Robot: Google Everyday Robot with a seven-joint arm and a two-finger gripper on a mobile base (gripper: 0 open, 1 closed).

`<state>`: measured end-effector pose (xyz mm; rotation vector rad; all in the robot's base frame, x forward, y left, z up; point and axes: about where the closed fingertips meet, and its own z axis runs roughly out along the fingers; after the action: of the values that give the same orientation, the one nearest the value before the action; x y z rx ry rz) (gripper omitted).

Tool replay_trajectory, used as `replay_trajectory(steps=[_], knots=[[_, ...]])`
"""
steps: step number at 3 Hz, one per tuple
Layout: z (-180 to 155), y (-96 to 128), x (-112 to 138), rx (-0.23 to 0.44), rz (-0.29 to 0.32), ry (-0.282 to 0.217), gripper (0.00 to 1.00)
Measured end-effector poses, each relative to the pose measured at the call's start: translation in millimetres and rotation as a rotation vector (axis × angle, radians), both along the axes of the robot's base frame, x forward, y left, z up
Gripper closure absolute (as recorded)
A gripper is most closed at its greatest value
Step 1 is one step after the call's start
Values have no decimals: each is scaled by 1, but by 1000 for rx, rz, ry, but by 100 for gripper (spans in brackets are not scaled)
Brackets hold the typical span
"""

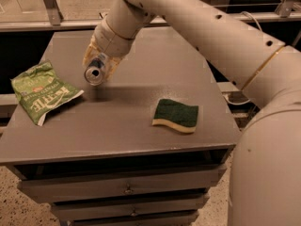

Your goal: Move redbull can near green jalapeno chip bag

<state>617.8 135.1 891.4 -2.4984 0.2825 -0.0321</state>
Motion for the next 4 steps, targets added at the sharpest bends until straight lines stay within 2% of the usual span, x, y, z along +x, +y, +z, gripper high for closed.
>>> replay_trajectory(steps=[1,4], knots=[[-26,13,-1,31,28,36,98],[-42,8,-4,9,74,58,29]])
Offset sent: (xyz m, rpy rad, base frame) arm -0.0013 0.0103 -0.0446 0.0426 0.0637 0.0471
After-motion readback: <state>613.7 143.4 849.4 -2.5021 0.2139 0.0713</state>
